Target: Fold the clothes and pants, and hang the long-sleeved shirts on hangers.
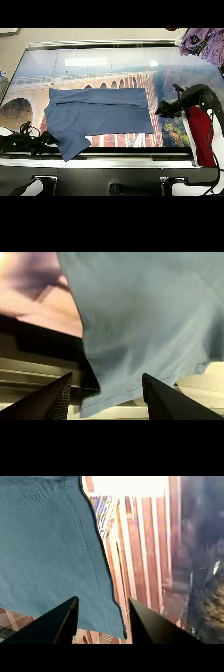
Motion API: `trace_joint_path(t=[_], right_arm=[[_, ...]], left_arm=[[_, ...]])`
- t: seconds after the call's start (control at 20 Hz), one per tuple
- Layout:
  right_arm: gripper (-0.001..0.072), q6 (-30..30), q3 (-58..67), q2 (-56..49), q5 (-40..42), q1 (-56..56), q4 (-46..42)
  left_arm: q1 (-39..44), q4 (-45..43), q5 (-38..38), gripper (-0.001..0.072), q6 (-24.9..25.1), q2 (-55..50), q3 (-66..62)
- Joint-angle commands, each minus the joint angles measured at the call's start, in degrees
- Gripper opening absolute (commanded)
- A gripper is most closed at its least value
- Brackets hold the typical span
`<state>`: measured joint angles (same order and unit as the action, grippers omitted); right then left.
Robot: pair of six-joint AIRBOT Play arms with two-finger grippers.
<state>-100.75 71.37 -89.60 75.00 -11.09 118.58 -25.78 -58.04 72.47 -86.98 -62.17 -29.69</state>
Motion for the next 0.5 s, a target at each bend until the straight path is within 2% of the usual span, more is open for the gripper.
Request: trace_joint_path(t=[0.0, 0.25, 0.3, 0.35, 0.4, 0.45], right_arm=[[0.0379, -0.6, -0.3, 0.1, -0.1, -0.1, 1.3], [0.0379, -0.4, -0.3, 0.1, 0.1, -0.1, 1.4], [0.0379, -0.4, -0.4, 0.1, 0.1, -0.1, 1.4], [0.0379, -0.5, -0.9, 0.1, 0.4, -0.1, 1.1], [0.0380, -0.6, -1.8, 0.1, 0.7, -0.1, 0.4], [0.0390, -0.6, -3.1, 0.1, 1.0, -0.1, -0.6]], left_arm=[[-0.1, 2.4, -1.2, 0.0511, 0.0, 0.7, 3.9], [0.6, 9.7, -7.2, 0.0504, 0.0, 0.4, 8.2], [1.7, 10.5, -8.3, 0.0432, 0.0, -0.2, 8.6], [2.9, 10.5, -9.0, 0.0207, 0.0, -0.8, 8.7], [3.8, 10.6, -9.6, 0.0019, 0.1, -1.1, 8.7], [4.4, 10.6, -10.1, 0.0020, 0.1, -1.0, 8.6]])
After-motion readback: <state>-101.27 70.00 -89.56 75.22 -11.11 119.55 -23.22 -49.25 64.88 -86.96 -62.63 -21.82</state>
